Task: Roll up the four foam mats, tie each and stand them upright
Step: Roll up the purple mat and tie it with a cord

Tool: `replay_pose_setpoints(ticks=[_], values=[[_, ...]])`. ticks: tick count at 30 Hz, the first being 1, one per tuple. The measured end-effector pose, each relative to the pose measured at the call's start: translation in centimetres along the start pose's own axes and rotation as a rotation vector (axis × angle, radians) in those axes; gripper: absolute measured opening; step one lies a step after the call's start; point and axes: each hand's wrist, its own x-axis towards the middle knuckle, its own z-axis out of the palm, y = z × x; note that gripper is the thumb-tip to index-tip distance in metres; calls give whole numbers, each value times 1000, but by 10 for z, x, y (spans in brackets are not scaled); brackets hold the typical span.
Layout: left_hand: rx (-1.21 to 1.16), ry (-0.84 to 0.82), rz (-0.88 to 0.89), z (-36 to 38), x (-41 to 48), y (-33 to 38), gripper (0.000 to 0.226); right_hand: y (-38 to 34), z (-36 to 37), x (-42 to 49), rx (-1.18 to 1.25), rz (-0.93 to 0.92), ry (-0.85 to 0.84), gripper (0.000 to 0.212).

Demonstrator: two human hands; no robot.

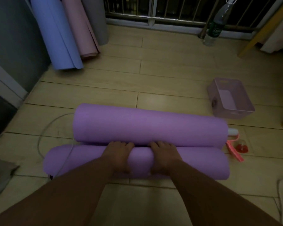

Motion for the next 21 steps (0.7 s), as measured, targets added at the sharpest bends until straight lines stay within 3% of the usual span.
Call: replay_pose_setpoints(ticks=[3,6,9,13,15,18,21], values=[[8,-34,12,-10,4,2,78,0,9,-7,-49,16,33,116],[-57,-72,21,-15,8,-4,80,-2,-2,-2,-33,47,-11,102],[-126,-61,54,-9,7,-12,98,-1,-18,6,-2,27,-106,89],[-114,54,99,5,-6,-15,127,2,-29,14,65,-3,-205,94],[-107,103,97,8,-5,-13,117,4,-32,17,103,-29,-239,97],[-27,-88,28,-6,2,-9,95,4,-33,19,136,-39,-252,101],[-74,-140,22,-20,8,-11,86,0,-33,15,79,-27,-214,106]])
